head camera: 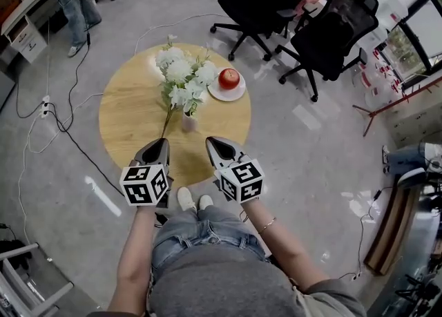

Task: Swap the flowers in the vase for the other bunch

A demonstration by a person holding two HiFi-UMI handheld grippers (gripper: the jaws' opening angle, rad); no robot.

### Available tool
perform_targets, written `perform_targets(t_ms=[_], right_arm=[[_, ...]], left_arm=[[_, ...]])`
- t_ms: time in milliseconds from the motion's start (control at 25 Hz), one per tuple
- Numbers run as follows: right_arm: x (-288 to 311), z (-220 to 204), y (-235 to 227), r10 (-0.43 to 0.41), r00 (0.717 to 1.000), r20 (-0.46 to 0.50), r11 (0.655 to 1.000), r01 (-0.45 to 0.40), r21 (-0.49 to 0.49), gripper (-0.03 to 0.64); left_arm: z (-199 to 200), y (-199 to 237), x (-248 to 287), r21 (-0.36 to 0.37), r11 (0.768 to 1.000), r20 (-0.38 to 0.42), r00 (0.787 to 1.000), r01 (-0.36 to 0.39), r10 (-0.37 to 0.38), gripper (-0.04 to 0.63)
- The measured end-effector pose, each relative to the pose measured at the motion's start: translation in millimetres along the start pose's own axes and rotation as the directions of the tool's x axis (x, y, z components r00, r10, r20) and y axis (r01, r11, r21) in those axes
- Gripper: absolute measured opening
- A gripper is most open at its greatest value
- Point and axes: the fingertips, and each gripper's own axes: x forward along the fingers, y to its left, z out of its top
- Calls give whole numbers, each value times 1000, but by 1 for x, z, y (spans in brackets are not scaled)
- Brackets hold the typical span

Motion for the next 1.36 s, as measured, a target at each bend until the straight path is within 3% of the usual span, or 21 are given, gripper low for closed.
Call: perform_targets(t_ms=[400, 1360], right_arm=[[-20, 18, -1, 11, 999, 37, 997, -8, -78, 9], [-63, 15, 13, 59, 995, 80, 995, -52, -84, 9]], left_arm=[[4, -23, -18, 51, 997, 47, 997, -58, 56, 26], [-6, -54, -57, 71, 989, 104, 987, -131, 123, 26]])
